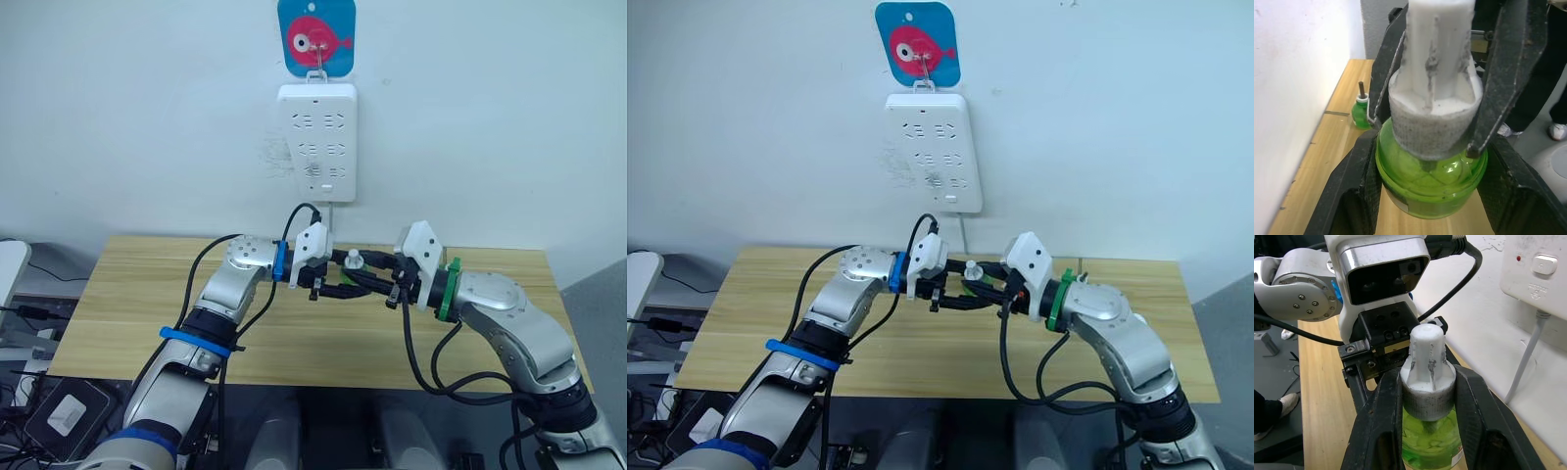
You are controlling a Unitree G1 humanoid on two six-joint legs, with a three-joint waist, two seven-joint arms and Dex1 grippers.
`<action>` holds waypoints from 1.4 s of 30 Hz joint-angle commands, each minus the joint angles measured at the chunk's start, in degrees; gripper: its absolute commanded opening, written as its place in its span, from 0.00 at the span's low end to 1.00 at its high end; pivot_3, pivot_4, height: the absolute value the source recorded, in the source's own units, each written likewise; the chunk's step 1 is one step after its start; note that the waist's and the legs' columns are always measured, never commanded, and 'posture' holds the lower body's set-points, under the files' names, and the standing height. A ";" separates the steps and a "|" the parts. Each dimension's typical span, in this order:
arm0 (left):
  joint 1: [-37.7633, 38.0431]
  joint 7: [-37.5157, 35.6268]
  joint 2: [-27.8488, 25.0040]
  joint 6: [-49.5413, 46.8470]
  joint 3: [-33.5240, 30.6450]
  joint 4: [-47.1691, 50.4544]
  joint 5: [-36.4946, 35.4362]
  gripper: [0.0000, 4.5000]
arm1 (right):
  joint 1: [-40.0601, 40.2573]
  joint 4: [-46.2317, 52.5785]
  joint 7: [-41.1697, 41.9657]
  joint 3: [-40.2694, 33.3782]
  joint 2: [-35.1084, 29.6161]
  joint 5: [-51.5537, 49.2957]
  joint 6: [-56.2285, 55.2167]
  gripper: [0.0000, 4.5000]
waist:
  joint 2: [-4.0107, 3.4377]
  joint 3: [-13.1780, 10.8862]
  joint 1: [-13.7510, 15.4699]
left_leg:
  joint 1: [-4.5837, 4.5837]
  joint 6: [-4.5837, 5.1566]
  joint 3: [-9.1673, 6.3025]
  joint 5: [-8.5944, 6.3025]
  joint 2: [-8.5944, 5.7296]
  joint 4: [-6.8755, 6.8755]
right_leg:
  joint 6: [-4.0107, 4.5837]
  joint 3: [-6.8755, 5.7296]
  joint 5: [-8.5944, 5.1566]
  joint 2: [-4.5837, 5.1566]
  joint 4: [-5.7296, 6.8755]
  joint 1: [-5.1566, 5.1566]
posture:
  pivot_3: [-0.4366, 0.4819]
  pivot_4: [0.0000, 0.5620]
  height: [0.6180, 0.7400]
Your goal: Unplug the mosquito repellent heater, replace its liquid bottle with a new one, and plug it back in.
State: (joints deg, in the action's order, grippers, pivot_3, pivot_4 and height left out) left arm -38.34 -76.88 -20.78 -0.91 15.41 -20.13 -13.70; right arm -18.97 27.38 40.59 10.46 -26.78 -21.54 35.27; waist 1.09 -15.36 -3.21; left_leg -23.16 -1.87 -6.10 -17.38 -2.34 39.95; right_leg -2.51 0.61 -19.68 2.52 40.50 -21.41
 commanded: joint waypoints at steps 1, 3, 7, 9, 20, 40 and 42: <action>0.69 -0.87 -0.34 0.51 -0.40 2.64 -0.70 0.50 | -0.77 1.20 3.91 -0.66 -0.44 -2.54 -3.07 0.24 | 0.00 0.00 0.00 | 0.01 0.00 0.00 0.00 0.00 0.00 | 0.00 0.00 0.00 0.00 0.01 0.00 | 0.42 0.44 1.00; 1.07 -2.34 -0.50 0.44 0.11 3.67 -1.18 0.50 | -2.74 -1.32 10.81 -0.06 -1.85 -4.15 -5.66 0.24 | 0.00 0.00 -0.02 | 0.04 0.00 0.01 0.01 0.00 0.00 | 0.00 0.01 0.00 0.00 0.03 0.01 | 0.41 0.43 1.00; 3.08 -7.43 -2.02 0.21 1.88 7.60 -2.22 0.50 | -9.40 -12.54 29.80 1.79 -6.17 -6.65 -10.52 0.24 | 0.00 0.00 -0.04 | 0.16 0.04 0.10 0.03 -0.01 0.00 | 0.00 0.06 0.00 -0.01 0.04 0.10 | 0.44 0.42 1.00; 4.20 -9.20 -3.09 -0.66 2.48 9.91 -2.89 0.50 | -13.79 -19.23 35.58 3.29 -6.39 -5.40 -13.49 0.24 | 0.00 0.00 -0.09 | 0.19 0.06 0.09 0.04 0.02 -0.01 | 0.00 0.06 0.00 -0.04 0.06 0.11 | 0.47 0.42 1.00; 5.86 -8.36 -6.11 -2.19 1.38 12.23 -3.35 0.50 | -14.46 -24.00 44.85 0.95 -13.28 -5.72 -14.87 0.83 | 0.00 0.00 1.67 | 0.17 0.00 0.00 0.09 0.00 -0.01 | 0.00 0.04 0.00 0.01 0.17 0.06 | 0.51 0.41 1.00; 2.35 -1.80 -3.13 -0.18 -0.15 4.48 -1.52 0.50 | -3.11 -1.09 7.33 -1.52 -2.69 -1.68 -2.51 1.00 | 0.00 0.01 1.31 | 0.19 -0.18 -0.01 0.26 0.00 -0.01 | 0.00 0.06 0.00 0.00 0.37 -0.01 | 0.44 0.38 1.00; 1.80 -1.80 -2.71 -0.17 -0.02 3.93 -1.40 0.50 | -4.23 -2.36 6.00 0.05 -0.91 -0.40 -3.44 1.00 | -0.01 0.01 1.21 | 0.18 -0.18 -0.01 0.26 0.00 -0.02 | 0.00 0.05 0.00 0.00 0.38 -0.02 | 0.44 0.38 1.00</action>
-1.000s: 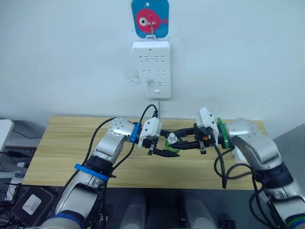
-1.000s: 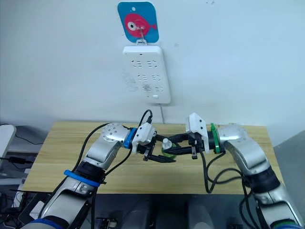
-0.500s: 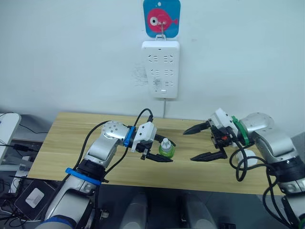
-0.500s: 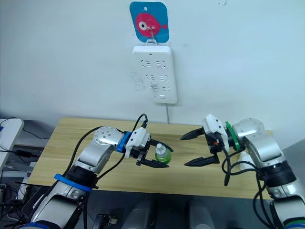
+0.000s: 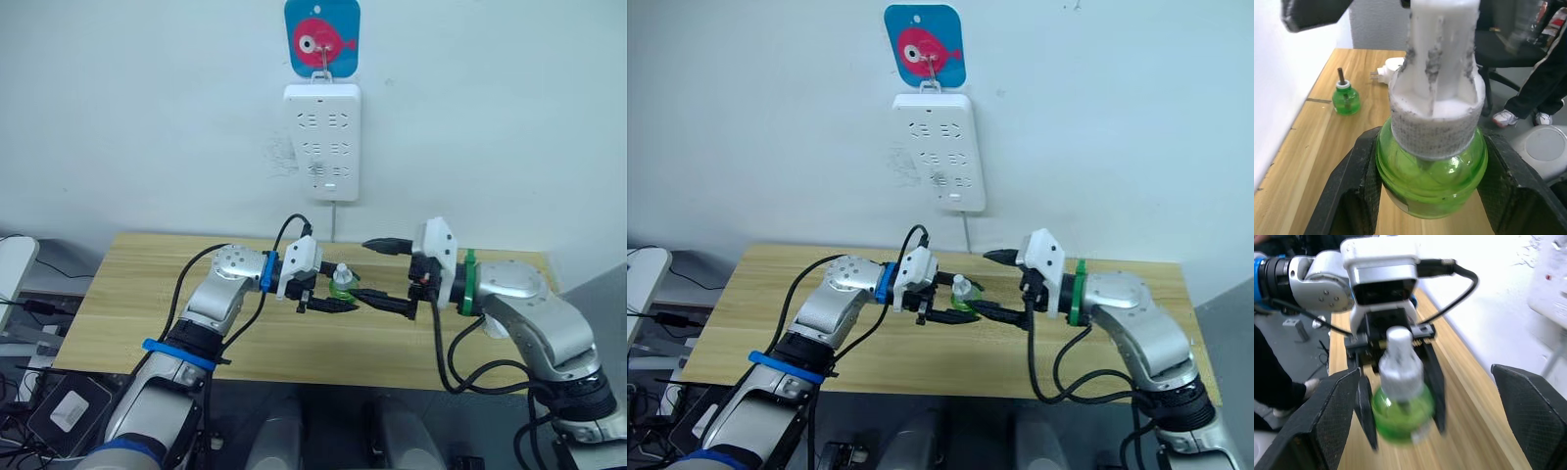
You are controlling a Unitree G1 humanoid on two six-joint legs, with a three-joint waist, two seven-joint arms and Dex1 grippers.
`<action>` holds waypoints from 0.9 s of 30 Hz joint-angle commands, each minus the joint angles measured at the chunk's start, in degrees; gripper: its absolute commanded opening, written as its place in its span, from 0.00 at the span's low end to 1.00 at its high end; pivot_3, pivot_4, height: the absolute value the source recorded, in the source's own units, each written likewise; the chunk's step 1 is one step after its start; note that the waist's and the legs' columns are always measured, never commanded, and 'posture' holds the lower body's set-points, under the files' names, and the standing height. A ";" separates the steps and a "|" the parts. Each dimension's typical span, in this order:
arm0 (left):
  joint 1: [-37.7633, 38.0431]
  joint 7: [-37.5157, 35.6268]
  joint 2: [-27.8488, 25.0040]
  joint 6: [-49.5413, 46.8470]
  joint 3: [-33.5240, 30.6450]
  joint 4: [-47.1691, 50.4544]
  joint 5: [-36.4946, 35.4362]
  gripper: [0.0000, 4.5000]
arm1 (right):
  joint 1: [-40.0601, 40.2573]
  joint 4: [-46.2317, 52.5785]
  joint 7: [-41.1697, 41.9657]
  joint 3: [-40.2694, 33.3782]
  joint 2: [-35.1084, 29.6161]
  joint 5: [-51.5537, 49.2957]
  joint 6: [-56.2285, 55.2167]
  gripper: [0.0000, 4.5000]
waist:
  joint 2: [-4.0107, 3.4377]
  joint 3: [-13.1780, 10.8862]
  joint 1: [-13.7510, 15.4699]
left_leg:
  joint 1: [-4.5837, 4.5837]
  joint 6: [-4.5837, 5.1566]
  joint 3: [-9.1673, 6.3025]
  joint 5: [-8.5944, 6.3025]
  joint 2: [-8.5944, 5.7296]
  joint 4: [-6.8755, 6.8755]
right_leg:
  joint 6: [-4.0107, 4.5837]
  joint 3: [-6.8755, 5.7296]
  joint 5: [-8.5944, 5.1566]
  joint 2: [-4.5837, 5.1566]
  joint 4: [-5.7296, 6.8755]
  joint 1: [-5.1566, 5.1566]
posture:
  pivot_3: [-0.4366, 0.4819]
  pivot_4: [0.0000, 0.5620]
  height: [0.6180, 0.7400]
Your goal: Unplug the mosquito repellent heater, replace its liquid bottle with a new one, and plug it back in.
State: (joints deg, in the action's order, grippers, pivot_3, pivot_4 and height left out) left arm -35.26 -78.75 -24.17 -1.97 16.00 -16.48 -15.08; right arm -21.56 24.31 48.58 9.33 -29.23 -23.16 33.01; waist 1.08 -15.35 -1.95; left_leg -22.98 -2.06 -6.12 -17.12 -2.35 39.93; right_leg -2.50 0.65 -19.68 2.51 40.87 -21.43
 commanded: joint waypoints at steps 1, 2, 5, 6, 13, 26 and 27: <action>-1.58 0.14 0.97 0.77 -0.59 -0.05 -0.02 0.50 | -2.49 -0.40 -3.03 2.06 2.75 2.21 -1.70 1.00 | 0.00 0.00 -0.06 | 0.00 0.00 0.01 0.00 0.00 0.00 | 0.00 0.01 0.00 0.00 0.00 -0.01 | 0.43 0.38 1.00; -1.82 0.24 1.25 0.74 -0.53 -0.32 0.03 0.50 | -3.35 -1.71 -4.36 2.81 4.05 3.25 -2.12 1.00 | 0.00 0.00 -0.11 | 0.00 0.00 0.02 0.00 0.00 0.00 | 0.00 0.01 0.00 0.00 -0.01 -0.01 | 0.43 0.38 1.00; -2.19 0.31 1.74 0.73 -0.50 -0.69 0.15 0.50 | -4.51 -4.07 -5.92 3.80 5.62 5.66 -3.46 1.00 | 0.00 0.00 -0.41 | 0.00 0.00 0.01 0.00 0.00 0.00 | 0.00 0.00 0.00 0.00 0.00 -0.01 | 0.43 0.38 1.00; -2.22 0.26 1.78 0.65 -0.55 -0.63 0.15 0.50 | -4.52 -4.38 -6.10 3.54 5.67 5.87 -3.58 1.00 | 0.00 0.00 -0.47 | 0.00 0.00 0.01 0.00 0.00 0.00 | 0.00 -0.01 0.00 0.00 0.00 -0.02 | 0.43 0.38 1.00; -1.71 -0.34 0.98 0.78 -1.04 -0.61 0.12 0.50 | -1.06 -1.68 -1.31 -2.50 -1.82 2.90 -2.88 1.00 | 0.00 0.00 -0.36 | -0.02 0.00 -0.01 0.00 -0.03 -0.03 | 0.00 -0.02 0.00 0.01 -0.02 -0.01 | 0.43 0.39 1.00; -2.11 -0.42 1.38 1.13 -1.06 -1.25 0.24 0.50 | -0.89 1.84 0.06 -1.10 -0.98 -3.91 -0.53 1.00 | 0.00 0.00 -1.46 | 0.03 0.05 0.03 0.03 0.07 -0.02 | 0.00 0.07 0.00 -0.13 0.09 0.00 | 0.43 0.39 1.00; -2.15 -0.46 1.44 1.14 -1.08 -1.27 0.25 0.50 | -1.27 1.36 -0.86 -0.15 0.26 -3.16 -0.67 1.00 | 0.00 0.00 -1.44 | 0.04 0.05 0.02 0.04 0.07 -0.02 | 0.00 0.06 0.00 -0.13 0.10 0.00 | 0.43 0.39 1.00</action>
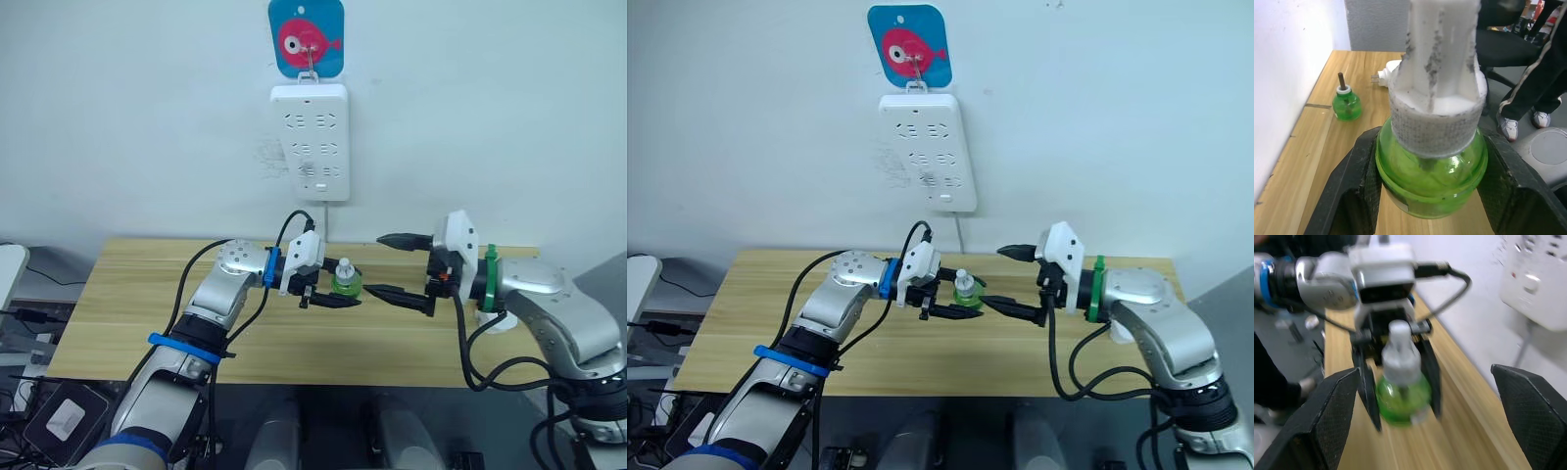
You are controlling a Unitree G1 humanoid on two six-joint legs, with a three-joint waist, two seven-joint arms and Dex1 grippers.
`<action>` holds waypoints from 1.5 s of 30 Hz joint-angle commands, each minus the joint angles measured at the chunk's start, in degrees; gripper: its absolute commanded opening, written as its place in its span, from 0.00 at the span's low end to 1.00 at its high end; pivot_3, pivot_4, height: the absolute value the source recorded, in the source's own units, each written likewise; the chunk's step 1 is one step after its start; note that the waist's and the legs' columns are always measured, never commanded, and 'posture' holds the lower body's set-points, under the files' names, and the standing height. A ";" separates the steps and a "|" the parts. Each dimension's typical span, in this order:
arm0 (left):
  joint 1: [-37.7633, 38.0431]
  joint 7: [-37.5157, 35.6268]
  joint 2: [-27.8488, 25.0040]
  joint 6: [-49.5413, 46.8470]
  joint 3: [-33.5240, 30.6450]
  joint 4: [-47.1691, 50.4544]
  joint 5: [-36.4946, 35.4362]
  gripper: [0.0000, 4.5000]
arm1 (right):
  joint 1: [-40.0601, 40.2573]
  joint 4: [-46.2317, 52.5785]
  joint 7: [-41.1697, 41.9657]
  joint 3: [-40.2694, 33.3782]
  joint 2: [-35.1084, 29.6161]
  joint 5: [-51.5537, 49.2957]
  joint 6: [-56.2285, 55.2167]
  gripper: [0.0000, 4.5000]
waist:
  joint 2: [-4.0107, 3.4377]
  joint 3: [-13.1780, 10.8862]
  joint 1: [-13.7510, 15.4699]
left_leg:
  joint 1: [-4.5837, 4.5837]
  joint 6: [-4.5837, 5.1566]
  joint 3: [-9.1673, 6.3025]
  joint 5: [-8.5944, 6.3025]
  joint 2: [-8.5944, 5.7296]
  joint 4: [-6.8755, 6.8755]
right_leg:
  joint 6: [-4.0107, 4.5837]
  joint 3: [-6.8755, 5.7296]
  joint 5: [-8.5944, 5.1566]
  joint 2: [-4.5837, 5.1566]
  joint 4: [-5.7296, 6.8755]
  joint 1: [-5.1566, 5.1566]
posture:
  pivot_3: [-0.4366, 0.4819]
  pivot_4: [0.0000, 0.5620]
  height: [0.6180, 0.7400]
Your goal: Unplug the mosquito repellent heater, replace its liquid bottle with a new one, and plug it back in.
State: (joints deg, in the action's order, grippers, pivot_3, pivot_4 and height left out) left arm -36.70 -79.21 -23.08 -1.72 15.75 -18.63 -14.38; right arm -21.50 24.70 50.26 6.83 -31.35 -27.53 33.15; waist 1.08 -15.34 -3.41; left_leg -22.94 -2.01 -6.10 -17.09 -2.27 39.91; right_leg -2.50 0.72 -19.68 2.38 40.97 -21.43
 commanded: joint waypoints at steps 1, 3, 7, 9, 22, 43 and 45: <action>-0.79 -0.07 0.42 0.93 -0.85 0.76 -0.40 0.50 | -1.83 -0.05 -3.79 3.35 3.44 2.72 -1.20 1.00 | 0.00 0.00 0.06 | 0.00 0.00 0.00 0.00 -0.01 0.00 | 0.00 0.00 0.00 0.00 0.01 0.00 | 0.43 0.39 1.00; -0.82 -0.28 0.42 0.93 -0.90 0.74 -0.36 0.50 | -2.49 -2.09 -5.11 4.99 4.61 5.43 -2.72 1.00 | 0.00 0.00 0.10 | -0.01 -0.01 0.00 0.00 -0.03 0.02 | 0.00 0.01 0.00 0.02 0.00 0.01 | 0.43 0.39 1.00; -0.71 -0.40 0.39 0.89 -0.80 0.92 -0.27 0.50 | -2.99 -4.31 -5.89 5.03 5.26 7.57 -4.55 1.00 | 0.00 0.00 0.32 | -0.01 -0.01 -0.02 0.01 -0.07 0.02 | 0.00 0.01 0.00 0.06 -0.03 0.00 | 0.43 0.40 1.00; -0.55 -0.51 0.28 0.95 -0.72 1.09 -0.24 0.50 | -2.73 -4.70 -5.51 4.45 4.58 7.99 -5.02 1.00 | 0.00 0.00 0.28 | -0.02 -0.01 -0.02 0.01 -0.07 0.01 | 0.00 0.00 0.00 0.06 -0.04 0.00 | 0.43 0.40 1.00; 0.18 -0.53 -0.14 0.88 -0.90 1.56 -0.35 0.50 | 2.33 2.14 1.68 -6.25 -5.36 -5.64 3.15 1.00 | 0.00 0.00 0.15 | -0.02 0.00 -0.01 0.01 -0.05 0.00 | 0.01 0.00 0.00 0.04 -0.04 0.03 | 0.42 0.40 1.00; -0.65 -0.81 0.93 1.18 -0.27 1.36 0.11 0.50 | -3.70 0.57 -5.72 -1.06 3.71 -9.75 11.18 0.70 | 0.00 0.00 0.13 | -0.03 0.01 -0.03 0.01 -0.03 -0.01 | 0.02 0.03 0.01 -0.01 -0.06 0.00 | 0.42 0.40 1.00; -0.39 -0.80 0.78 1.13 -0.31 1.61 0.08 0.50 | -3.67 0.56 -5.34 -0.83 3.72 -10.10 11.30 0.57 | 0.00 0.00 0.13 | -0.03 0.01 -0.04 0.01 -0.03 -0.01 | 0.02 0.03 0.01 -0.02 -0.05 0.00 | 0.43 0.41 1.00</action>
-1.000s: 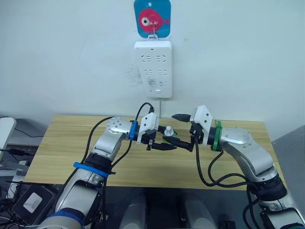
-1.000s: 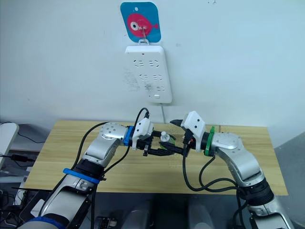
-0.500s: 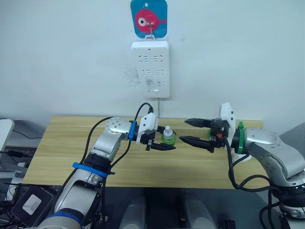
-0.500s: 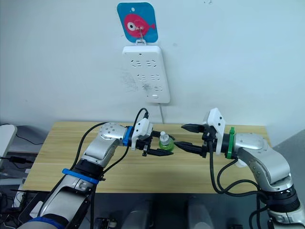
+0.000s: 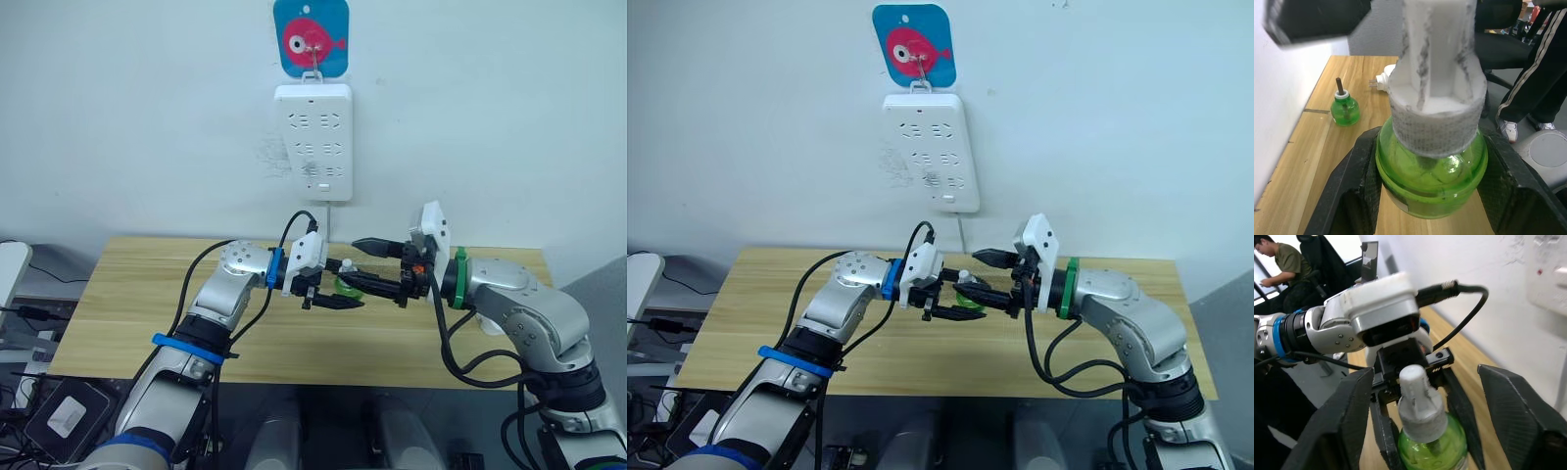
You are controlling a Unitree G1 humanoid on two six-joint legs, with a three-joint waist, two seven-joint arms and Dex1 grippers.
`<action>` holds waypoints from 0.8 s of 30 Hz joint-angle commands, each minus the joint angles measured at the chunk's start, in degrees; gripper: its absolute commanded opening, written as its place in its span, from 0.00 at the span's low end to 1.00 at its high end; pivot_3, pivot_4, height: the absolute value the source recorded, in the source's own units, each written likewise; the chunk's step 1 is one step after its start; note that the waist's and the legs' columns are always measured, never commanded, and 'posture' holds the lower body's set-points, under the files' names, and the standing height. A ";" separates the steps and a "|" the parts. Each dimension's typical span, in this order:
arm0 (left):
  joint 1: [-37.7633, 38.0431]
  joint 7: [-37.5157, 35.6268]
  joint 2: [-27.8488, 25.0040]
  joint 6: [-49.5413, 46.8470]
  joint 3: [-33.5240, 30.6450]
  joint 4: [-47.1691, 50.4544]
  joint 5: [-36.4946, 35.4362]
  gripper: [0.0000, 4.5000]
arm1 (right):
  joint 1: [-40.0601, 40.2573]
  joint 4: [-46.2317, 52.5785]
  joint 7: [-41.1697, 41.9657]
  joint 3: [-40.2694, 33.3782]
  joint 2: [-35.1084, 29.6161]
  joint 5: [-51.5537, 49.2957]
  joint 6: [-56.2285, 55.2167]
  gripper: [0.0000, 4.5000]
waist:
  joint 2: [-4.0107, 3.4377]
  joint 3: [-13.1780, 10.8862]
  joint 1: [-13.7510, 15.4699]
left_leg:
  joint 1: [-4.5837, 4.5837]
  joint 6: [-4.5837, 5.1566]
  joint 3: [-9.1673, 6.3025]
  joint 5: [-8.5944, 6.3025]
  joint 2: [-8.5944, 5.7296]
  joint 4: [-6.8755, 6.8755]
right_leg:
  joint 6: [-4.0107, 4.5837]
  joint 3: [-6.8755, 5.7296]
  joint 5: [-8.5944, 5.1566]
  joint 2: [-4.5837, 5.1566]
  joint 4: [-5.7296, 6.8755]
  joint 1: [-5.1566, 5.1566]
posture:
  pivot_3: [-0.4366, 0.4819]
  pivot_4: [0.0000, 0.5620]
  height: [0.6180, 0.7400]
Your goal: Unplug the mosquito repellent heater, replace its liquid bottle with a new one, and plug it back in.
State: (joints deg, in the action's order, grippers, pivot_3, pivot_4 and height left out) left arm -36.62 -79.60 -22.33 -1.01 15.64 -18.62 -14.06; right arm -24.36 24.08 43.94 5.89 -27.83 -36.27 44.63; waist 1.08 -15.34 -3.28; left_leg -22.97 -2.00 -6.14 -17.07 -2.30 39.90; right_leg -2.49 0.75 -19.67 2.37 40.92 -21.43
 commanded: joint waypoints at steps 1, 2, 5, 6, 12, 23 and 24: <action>-0.34 -0.39 -0.04 0.39 -0.20 1.74 -0.24 0.50 | -0.78 1.22 1.12 0.15 0.17 -1.51 -0.11 0.50 | 0.00 0.00 0.01 | 0.00 0.00 0.00 0.00 0.00 0.00 | 0.00 0.00 0.00 0.00 0.00 0.00 | 0.43 0.41 1.00; -0.22 -0.32 -0.12 0.48 -0.22 1.78 -0.18 0.50 | -0.76 1.26 1.22 0.22 0.13 -1.57 -0.14 0.42 | 0.00 0.00 0.01 | 0.00 0.00 0.01 0.00 0.00 0.01 | 0.00 0.01 0.00 0.00 0.00 0.00 | 0.43 0.41 1.00; 0.01 -0.24 -0.31 0.65 -0.31 1.69 -0.08 0.50 | -0.57 1.22 1.90 0.79 -0.09 -1.43 -0.40 0.18 | 0.00 0.00 0.01 | 0.00 0.00 0.00 0.00 0.00 0.00 | 0.00 0.00 0.00 0.00 0.00 0.00 | 0.43 0.41 1.00; 0.03 -0.23 -0.33 0.61 -0.32 1.73 -0.09 0.50 | -0.50 1.19 2.14 0.98 -0.19 -1.34 -0.51 0.10 | 0.00 0.00 0.01 | 0.00 0.00 0.00 0.00 0.00 0.00 | 0.00 0.00 0.00 0.00 0.00 0.00 | 0.43 0.41 1.00; 0.29 -0.12 -0.49 0.61 -0.43 1.80 0.09 0.50 | -2.11 1.71 2.39 -0.36 0.18 -3.29 -0.16 0.05 | 0.00 0.00 0.03 | 0.00 0.00 0.00 0.00 0.00 -0.01 | 0.00 0.01 0.00 0.00 0.00 0.00 | 0.44 0.42 1.00; 3.61 2.14 -1.92 2.94 -1.59 0.43 0.98 0.50 | -9.64 3.21 -14.93 -12.40 3.70 -6.86 2.73 0.05 | 0.00 0.00 0.24 | 0.00 0.00 -0.07 0.00 0.01 -0.10 | 0.01 -0.04 0.00 0.01 -0.04 0.00 | 0.45 0.45 1.00; 4.08 3.44 -1.81 4.54 -2.18 0.01 1.32 0.50 | -6.57 3.15 -17.33 -11.26 3.48 -2.16 -0.13 0.05 | 0.00 0.00 0.45 | -0.02 0.00 -0.08 0.00 0.00 -0.13 | 0.01 -0.05 0.00 0.02 -0.08 -0.01 | 0.45 0.46 1.00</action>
State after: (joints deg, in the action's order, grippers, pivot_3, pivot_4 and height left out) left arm -32.78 -77.39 -23.95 1.32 15.31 -19.01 -12.92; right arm -33.40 25.92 29.46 -5.44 -24.23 -42.37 47.13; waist 1.09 -15.35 -2.84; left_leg -23.01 -1.99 -6.23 -17.07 -2.31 39.72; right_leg -2.48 0.67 -19.67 2.40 40.81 -21.44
